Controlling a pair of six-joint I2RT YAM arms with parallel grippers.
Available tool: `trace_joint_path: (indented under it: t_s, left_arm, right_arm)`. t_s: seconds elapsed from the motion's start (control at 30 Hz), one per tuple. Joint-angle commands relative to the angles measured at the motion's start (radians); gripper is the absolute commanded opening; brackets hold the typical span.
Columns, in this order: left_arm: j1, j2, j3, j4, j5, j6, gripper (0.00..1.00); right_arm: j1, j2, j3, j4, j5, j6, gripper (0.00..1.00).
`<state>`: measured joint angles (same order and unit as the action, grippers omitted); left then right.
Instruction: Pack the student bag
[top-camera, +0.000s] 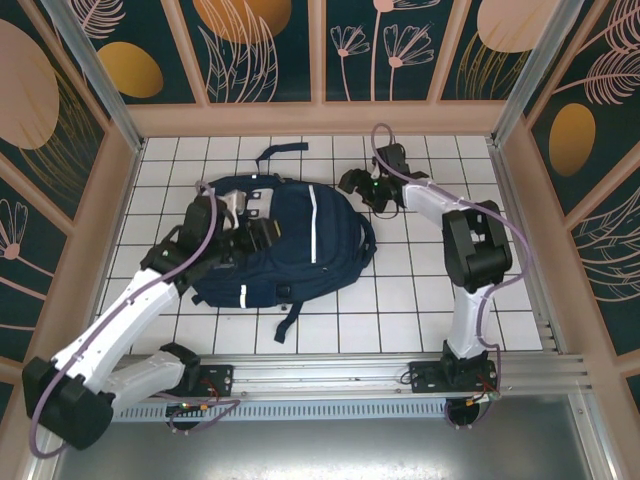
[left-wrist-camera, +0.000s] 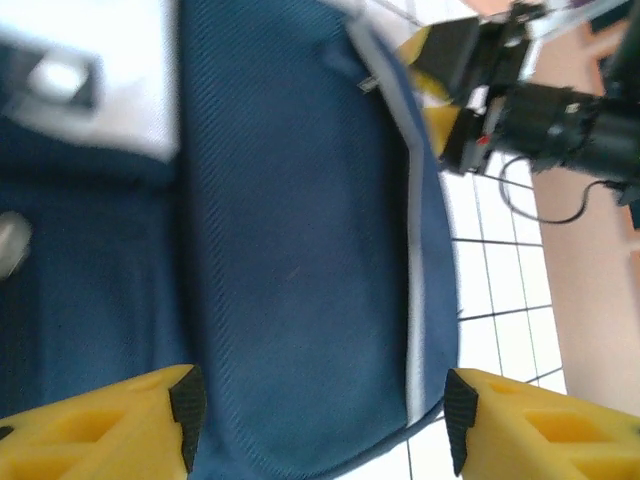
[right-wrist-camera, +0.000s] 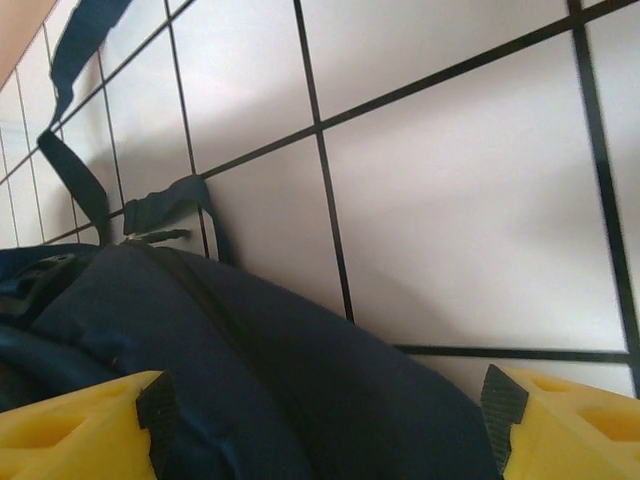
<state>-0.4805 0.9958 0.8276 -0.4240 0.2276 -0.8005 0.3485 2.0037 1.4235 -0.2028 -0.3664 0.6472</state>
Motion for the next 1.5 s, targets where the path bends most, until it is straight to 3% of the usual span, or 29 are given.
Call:
trace_joint_path:
  t_s: [0.0, 0.07, 0.17, 0.33, 0.47, 0.6, 0.73, 0.87, 0.97, 1.23, 1.4, 1.47]
  left_arm:
    - [0.0, -0.099, -0.117, -0.143, -0.055, -0.239, 0.67]
    - [0.001, -0.155, -0.131, -0.217, -0.102, -0.298, 0.68]
    - [-0.001, -0.19, -0.153, -0.264, -0.172, -0.344, 0.98]
    - [0.002, -0.068, -0.21, -0.141, -0.227, -0.303, 0.98]
    - [0.002, 0.053, -0.16, -0.093, -0.382, -0.185, 0.98]
    - [0.002, 0.164, -0.097, -0.01, -0.418, -0.122, 0.97]
    - [0.002, 0.333, 0.033, 0.069, -0.381, -0.033, 0.97]
    - [0.002, 0.526, 0.217, 0.105, -0.294, 0.046, 0.98]
    - [0.002, 0.59, 0.289, 0.15, -0.207, 0.076, 0.98]
    - [0.006, 0.408, 0.059, 0.313, -0.129, 0.149, 0.98]
    - [0.048, 0.217, -0.141, 0.405, -0.131, 0.16, 0.99]
    - [0.065, 0.148, -0.196, 0.422, -0.148, 0.135, 0.99]
  right_arm:
    - [0.001, 0.062, 0.065, -0.06, -0.064, -0.024, 0.76]
    - [0.006, 0.067, 0.055, -0.05, -0.058, -0.027, 0.73]
    - [0.008, 0.056, 0.015, -0.022, -0.068, -0.02, 0.68]
    - [0.028, 0.023, -0.068, 0.015, -0.054, -0.006, 0.6]
    - [0.041, -0.027, -0.181, 0.079, -0.057, 0.021, 0.59]
    - [0.051, -0.093, -0.308, 0.153, -0.057, 0.062, 0.57]
    - [0.08, -0.17, -0.425, 0.204, -0.029, 0.103, 0.55]
    - [0.117, -0.238, -0.503, 0.232, -0.015, 0.124, 0.55]
    - [0.125, -0.289, -0.523, 0.194, 0.058, 0.122, 0.55]
    - [0.053, -0.486, -0.531, 0.022, 0.241, 0.074, 0.64]
    - [0.086, -0.581, -0.493, -0.024, 0.196, -0.016, 0.7]
    - [0.108, -0.596, -0.477, -0.032, 0.115, 0.017, 0.7]
